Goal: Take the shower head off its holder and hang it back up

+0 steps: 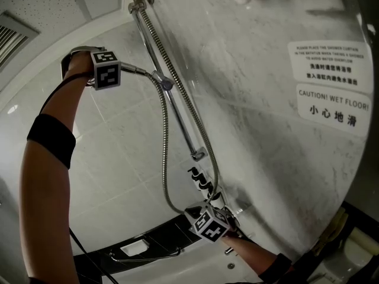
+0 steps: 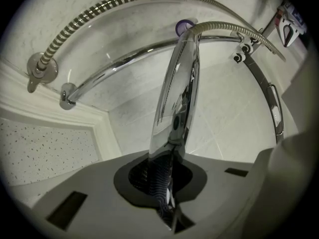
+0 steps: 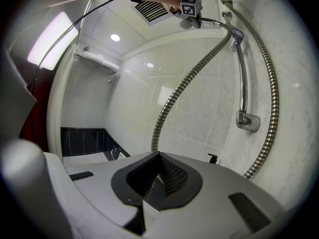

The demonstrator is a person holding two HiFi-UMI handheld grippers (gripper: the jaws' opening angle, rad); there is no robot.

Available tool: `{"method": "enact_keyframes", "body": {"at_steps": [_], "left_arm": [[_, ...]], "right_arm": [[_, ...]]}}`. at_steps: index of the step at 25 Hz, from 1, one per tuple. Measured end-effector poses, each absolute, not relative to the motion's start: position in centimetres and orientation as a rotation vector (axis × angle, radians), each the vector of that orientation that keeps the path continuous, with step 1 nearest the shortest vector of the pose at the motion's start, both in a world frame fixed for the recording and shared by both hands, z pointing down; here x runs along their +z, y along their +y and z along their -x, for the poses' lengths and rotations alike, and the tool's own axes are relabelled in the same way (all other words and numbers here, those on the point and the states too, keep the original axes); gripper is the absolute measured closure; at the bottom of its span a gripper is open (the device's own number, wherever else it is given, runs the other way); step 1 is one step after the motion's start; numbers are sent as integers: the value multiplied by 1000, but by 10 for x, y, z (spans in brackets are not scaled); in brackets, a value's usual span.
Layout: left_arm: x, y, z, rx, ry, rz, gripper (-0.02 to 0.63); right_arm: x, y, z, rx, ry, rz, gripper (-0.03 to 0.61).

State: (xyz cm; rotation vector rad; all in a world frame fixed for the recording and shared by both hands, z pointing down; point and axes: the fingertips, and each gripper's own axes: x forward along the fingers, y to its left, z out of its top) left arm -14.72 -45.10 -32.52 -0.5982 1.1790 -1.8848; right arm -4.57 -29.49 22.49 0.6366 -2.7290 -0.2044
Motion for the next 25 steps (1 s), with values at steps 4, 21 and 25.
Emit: {"method": "enact_keyframes", "body": {"at_steps": [4,21,25], "left_arm": [[-331,-453,143,-1886,1163,556,600],[-335,-463,104,-1812,1063,365,601],[-328,-461,87,-1813,1005,284,601]], "right_arm": [[228,-299,44,-204,-2722,-632,558],[240,-302,38,-192,-2703,-626,558],[247,-306,34,-176,-2695,-636,558]]}}
